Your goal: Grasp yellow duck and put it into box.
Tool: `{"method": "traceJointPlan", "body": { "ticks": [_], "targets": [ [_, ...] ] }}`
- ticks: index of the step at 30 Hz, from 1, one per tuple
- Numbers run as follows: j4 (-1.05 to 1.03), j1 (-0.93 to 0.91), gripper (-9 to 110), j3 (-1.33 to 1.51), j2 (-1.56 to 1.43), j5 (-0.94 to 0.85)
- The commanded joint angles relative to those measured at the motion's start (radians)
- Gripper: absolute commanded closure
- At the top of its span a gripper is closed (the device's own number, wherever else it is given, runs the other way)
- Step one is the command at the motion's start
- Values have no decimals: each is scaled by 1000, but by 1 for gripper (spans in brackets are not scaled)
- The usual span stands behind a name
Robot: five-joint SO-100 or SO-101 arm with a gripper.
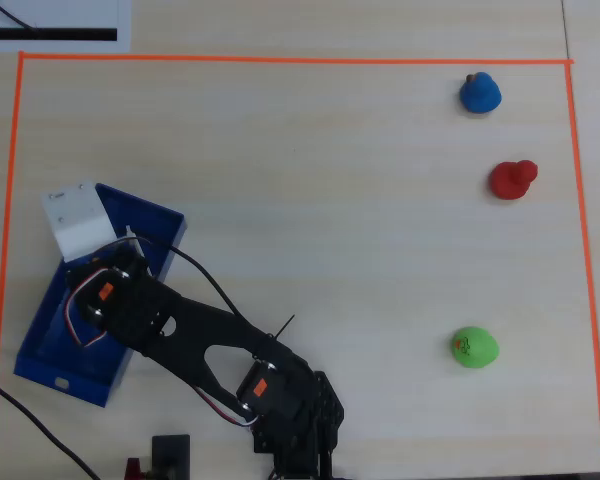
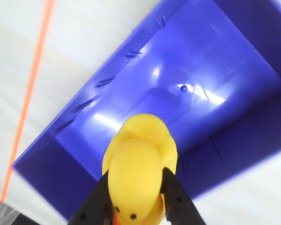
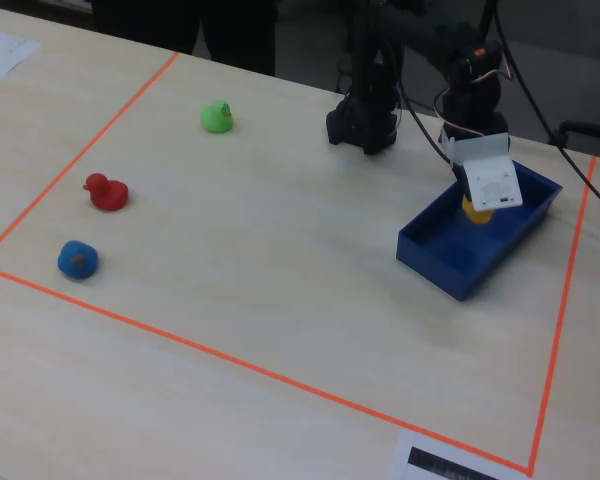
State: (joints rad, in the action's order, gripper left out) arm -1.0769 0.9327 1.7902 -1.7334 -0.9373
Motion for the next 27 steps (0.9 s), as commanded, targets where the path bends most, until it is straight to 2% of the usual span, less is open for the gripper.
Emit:
{"method": "traceJointPlan", "body": {
  "ticks": [1, 4, 5, 11, 19, 22, 26, 27],
  "targets": [
    [86, -15, 101, 49, -11, -9],
    [92, -37, 101, 106, -40, -29],
    [92, -44, 95, 121, -54, -40],
    [121, -110, 82, 178, -152, -117],
    [126, -216, 77, 156, -262, -242],
    [124, -242, 79, 153, -290, -256],
    [144, -342, 101, 155, -410, -259],
    [155, -388, 101, 161, -448, -259]
  ]
}}
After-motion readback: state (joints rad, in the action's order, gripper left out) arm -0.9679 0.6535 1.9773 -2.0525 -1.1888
